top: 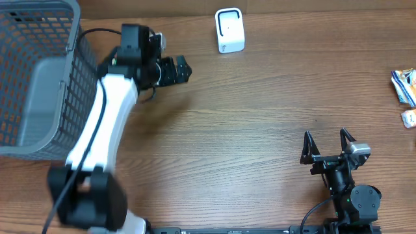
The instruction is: Scan the item barcode
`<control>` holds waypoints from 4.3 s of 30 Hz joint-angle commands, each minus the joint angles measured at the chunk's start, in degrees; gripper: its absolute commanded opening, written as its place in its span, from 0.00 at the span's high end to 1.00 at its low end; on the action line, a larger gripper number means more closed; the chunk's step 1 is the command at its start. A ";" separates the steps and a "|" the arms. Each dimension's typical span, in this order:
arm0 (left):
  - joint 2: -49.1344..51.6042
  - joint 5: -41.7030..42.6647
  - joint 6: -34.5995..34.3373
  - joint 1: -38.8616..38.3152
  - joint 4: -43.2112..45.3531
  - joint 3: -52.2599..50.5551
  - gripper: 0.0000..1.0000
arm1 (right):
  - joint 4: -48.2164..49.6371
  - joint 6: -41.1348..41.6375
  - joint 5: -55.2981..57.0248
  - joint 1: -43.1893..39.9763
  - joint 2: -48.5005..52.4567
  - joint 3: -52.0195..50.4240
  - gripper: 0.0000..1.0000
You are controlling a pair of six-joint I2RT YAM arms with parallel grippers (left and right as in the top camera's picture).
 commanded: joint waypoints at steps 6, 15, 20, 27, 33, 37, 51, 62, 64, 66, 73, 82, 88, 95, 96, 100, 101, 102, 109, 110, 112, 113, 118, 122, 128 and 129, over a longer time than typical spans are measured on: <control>-22.82 -0.17 18.34 0.35 6.82 -23.30 0.00 | 0.17 -0.24 0.70 -0.31 -0.68 -0.59 0.00; -57.51 -0.37 23.12 0.94 16.02 -48.48 0.00 | 0.17 -0.24 0.70 -0.33 -0.68 -0.59 0.00; -74.77 -0.81 23.10 1.49 15.98 -56.87 0.00 | 0.17 -0.24 0.70 -0.33 -0.68 -0.59 0.00; -84.72 -2.43 23.08 1.51 21.40 -65.99 0.00 | 0.20 -0.24 0.72 -0.33 -0.68 -0.59 0.00; -91.03 -3.74 22.62 1.55 27.91 -73.50 0.00 | 0.17 -0.24 0.70 -0.31 -0.68 -0.59 0.00; -93.81 -3.78 21.09 3.08 33.09 -78.40 0.00 | 0.17 -0.24 0.70 -0.31 -0.68 -0.59 0.00; -95.89 -5.33 17.07 7.74 38.69 -81.83 0.00 | 0.17 -0.24 0.70 -0.31 -0.68 -0.59 0.00; -95.89 -6.38 15.65 8.28 38.42 -81.83 0.00 | 0.17 -0.24 0.72 -0.33 -0.68 -0.59 0.00; -95.86 -8.24 13.55 8.28 38.18 -81.83 0.00 | 0.17 -0.24 0.70 -0.33 -0.68 -0.59 0.00; -95.86 -10.43 10.10 8.28 38.01 -81.85 0.00 | 0.17 -0.24 0.72 -0.33 -0.68 -0.59 0.00; -95.86 -18.51 1.66 8.28 37.86 -81.85 0.00 | 0.17 -0.24 0.72 -0.33 -0.68 -0.59 0.00; -95.86 -17.18 7.72 8.28 37.79 -81.83 0.00 | 0.17 -0.24 0.72 -0.31 -0.68 -0.59 0.00; -95.86 -17.00 8.09 8.26 37.79 -81.83 0.00 | 0.17 -0.24 0.70 -0.33 -0.68 -0.59 0.00; -95.86 -15.58 12.96 8.22 37.73 -81.81 0.00 | 0.17 -0.24 0.70 -0.33 -0.68 -0.59 0.00; -95.86 -15.61 13.46 8.22 37.70 -81.81 0.00 | 0.17 -0.24 0.72 -0.31 -0.68 -0.59 0.00; -95.86 -15.72 13.46 8.22 37.75 -81.81 0.00 | 0.17 -0.24 0.70 -0.31 -0.68 -0.59 0.00; -95.86 -15.67 13.44 8.22 37.79 -81.81 0.00 | 0.17 -0.24 0.72 -0.33 -0.68 -0.59 0.00; -95.86 -15.67 13.44 8.24 37.81 -81.81 0.00 | 0.17 -0.24 0.70 -0.33 -0.68 -0.59 0.00; -95.82 -15.67 13.46 8.24 37.81 -81.81 0.00 | 0.17 -0.24 0.70 -0.31 -0.68 -0.59 0.00; -95.82 -15.69 13.46 8.24 37.81 -81.81 0.00 | 0.17 -0.24 0.70 -0.33 -0.68 -0.59 0.00; -95.82 -15.67 13.46 8.24 37.81 -81.81 0.00 | 0.17 -0.24 0.72 -0.33 -0.68 -0.59 0.00; -95.82 -15.67 13.44 8.24 37.81 -81.81 0.00 | 0.17 -0.24 0.72 -0.33 -0.68 -0.59 0.00; -95.82 -15.69 13.46 8.24 37.81 -81.81 0.00 | 0.17 -0.24 0.70 -0.31 -0.68 -0.59 0.00; -95.82 -15.67 13.44 8.24 37.81 -81.81 0.00 | 0.17 -0.24 0.70 -0.33 -0.68 -0.59 0.00; -95.82 -15.69 13.44 8.24 37.81 -81.81 0.00 | 0.17 -0.24 0.72 -0.33 -0.68 -0.59 0.00; -95.82 -15.67 13.44 8.24 37.81 -81.81 0.00 | 0.17 -0.24 0.70 -0.33 -0.68 -0.59 0.00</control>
